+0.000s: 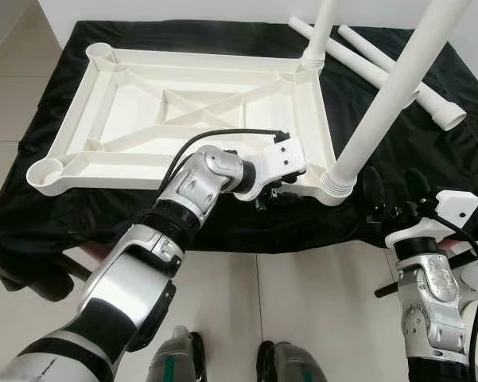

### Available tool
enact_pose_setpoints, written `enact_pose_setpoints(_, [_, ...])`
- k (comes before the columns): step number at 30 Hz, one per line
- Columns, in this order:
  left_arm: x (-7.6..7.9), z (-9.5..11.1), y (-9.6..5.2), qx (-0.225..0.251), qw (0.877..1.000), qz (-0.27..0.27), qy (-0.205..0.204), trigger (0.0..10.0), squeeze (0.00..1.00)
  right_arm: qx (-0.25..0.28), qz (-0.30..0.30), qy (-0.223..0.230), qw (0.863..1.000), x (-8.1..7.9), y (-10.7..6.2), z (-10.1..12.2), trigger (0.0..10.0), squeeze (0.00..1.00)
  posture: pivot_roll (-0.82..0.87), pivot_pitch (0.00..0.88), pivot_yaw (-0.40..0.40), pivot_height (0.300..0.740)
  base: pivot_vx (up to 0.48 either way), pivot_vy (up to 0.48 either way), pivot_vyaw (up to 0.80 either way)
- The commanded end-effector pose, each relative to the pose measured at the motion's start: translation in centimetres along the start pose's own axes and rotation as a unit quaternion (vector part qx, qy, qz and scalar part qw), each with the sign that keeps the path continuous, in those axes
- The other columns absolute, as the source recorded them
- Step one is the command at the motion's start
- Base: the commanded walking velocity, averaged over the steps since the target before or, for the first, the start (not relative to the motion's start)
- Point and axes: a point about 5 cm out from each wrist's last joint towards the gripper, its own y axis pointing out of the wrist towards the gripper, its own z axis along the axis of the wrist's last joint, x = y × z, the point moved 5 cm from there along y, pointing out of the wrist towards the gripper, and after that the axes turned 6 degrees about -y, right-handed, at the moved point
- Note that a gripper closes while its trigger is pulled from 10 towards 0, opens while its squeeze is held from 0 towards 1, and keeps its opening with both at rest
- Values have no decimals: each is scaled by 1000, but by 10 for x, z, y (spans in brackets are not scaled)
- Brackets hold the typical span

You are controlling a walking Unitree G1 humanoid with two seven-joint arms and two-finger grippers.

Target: Building children table

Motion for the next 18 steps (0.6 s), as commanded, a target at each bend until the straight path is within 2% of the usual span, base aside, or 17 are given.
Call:
enact_pose_setpoints(1, [-17, -14, 1, -19, 994, 103, -9, 10000, 0, -2, -5, -8, 1000, 4, -1, 0, 10000, 0, -61, 110, 14, 740, 0, 0, 0])
enact_pose_setpoints(3, [-22, -21, 1, -36, 992, 120, -16, 10000, 0, -2, -6, -9, 1000, 5, -1, 0, 10000, 0, -61, 110, 14, 740, 0, 0, 0])
enact_pose_setpoints(4, [-23, -23, 1, -39, 991, 125, -21, 9255, 0, -2, -6, -10, 1000, 5, -1, 0, 10000, 0, -61, 110, 14, 740, 0, 0, 0])
enact_pose_setpoints(5, [-23, -23, 1, -39, 991, 125, -21, 9255, 0, -2, -6, -10, 1000, 5, -1, 0, 10000, 0, -61, 110, 14, 740, 0, 0, 0])
enact_pose_setpoints(6, [-25, -25, 1, -45, 990, 132, -26, 8118, 0, -3, -6, -10, 1000, 5, -1, 0, 10000, 0, -61, 110, 15, 740, 0, 0, 0])
enact_pose_setpoints(7, [-25, -25, 1, -45, 990, 132, -26, 8118, 0, -3, -6, -10, 1000, 5, -1, 0, 10000, 0, -61, 110, 15, 740, 0, 0, 0])
enact_pose_setpoints(8, [-28, -29, 0, -56, 988, 142, -29, 10000, 0, -3, -6, -11, 1000, 5, -1, 0, 10000, 0, -61, 109, 15, 740, 0, 0, 0])
enact_pose_setpoints(14, [-34, -24, -1, -48, 986, 158, -31, 10000, 0, -4, -4, -13, 1000, 5, -1, -1, 10000, 0, -66, 108, 17, 740, 0, 0, 0])
enact_pose_setpoints(16, [-35, -19, -1, -35, 986, 158, -35, 10000, 0, -4, -4, -13, 1000, 6, -1, -1, 10000, 0, -67, 107, 17, 740, 0, 0, 0])
enact_pose_setpoints(18, [-38, -5, -3, -5, 987, 152, -49, 10000, 0, -6, -4, -15, 1000, 6, -2, -1, 10000, 0, -68, 106, 19, 740, 0, 0, 0])
